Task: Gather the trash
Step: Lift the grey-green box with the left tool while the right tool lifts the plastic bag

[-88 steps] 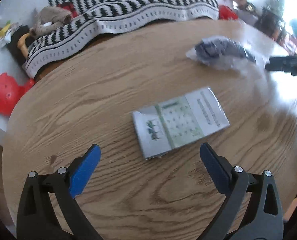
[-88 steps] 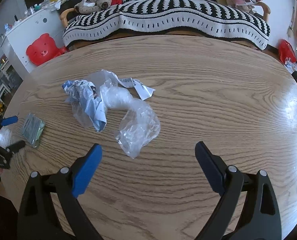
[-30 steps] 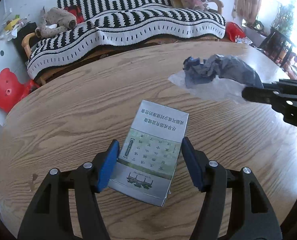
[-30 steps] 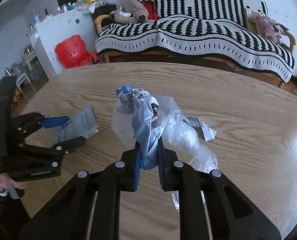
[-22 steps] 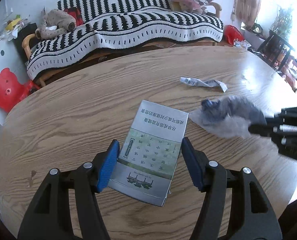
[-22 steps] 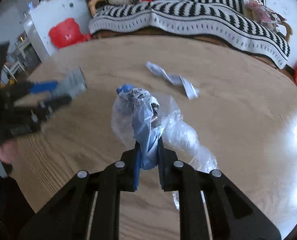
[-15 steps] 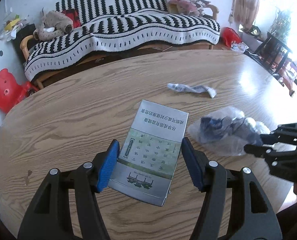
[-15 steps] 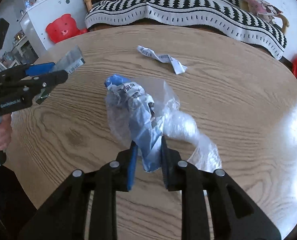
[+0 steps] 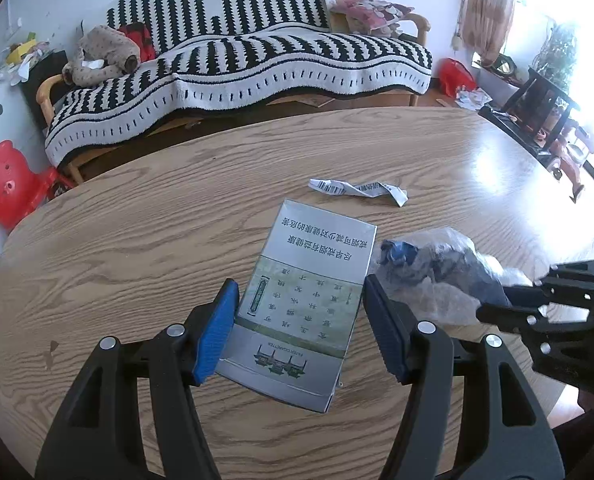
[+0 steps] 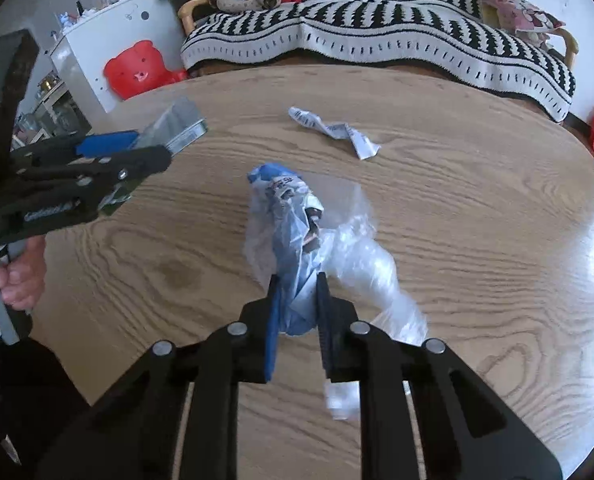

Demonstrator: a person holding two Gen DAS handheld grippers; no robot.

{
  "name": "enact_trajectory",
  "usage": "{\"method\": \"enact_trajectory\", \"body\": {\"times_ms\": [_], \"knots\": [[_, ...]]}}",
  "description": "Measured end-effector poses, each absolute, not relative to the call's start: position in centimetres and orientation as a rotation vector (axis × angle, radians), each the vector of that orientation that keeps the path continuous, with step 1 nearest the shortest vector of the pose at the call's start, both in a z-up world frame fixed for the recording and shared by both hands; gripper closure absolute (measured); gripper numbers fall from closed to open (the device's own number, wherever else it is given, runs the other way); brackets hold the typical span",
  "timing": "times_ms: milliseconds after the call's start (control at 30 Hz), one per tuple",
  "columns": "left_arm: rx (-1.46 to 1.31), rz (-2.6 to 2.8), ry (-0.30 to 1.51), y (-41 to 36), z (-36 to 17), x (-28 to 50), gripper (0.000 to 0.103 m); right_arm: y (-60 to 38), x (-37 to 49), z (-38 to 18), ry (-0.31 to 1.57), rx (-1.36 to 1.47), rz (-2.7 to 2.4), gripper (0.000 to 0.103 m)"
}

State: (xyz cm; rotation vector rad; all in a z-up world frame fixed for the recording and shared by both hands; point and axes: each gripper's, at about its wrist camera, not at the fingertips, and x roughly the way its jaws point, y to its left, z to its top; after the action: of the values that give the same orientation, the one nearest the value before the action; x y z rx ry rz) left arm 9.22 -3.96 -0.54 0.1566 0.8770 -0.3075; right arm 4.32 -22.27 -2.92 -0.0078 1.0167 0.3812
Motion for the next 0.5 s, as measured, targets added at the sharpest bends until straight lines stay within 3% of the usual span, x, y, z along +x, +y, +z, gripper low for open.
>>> {"method": "enact_trajectory", "body": {"times_ms": [200,400,467,500], "knots": [[0.146,-0.318,0.875,-4.3,-0.3,9.4,0.041,-23.6,2.7,-1.2,0.975,0.048,0.393,0.088],[0.151,-0.342,0.871,-5.6,-0.1,9.0,0.041,-25.0,2.6,-3.9,1.086,0.043,0.364,0.086],[0.160,-0.349,0.868,-6.0,-0.1,8.9,0.041,-24.8,2.2,-3.7,1.068,0.001,0.344,0.074],[0.163,-0.350,0.866,-6.1,-0.1,8.9,0.041,-24.8,2.0,-3.4,1.057,-0.011,0.342,0.053]]}}
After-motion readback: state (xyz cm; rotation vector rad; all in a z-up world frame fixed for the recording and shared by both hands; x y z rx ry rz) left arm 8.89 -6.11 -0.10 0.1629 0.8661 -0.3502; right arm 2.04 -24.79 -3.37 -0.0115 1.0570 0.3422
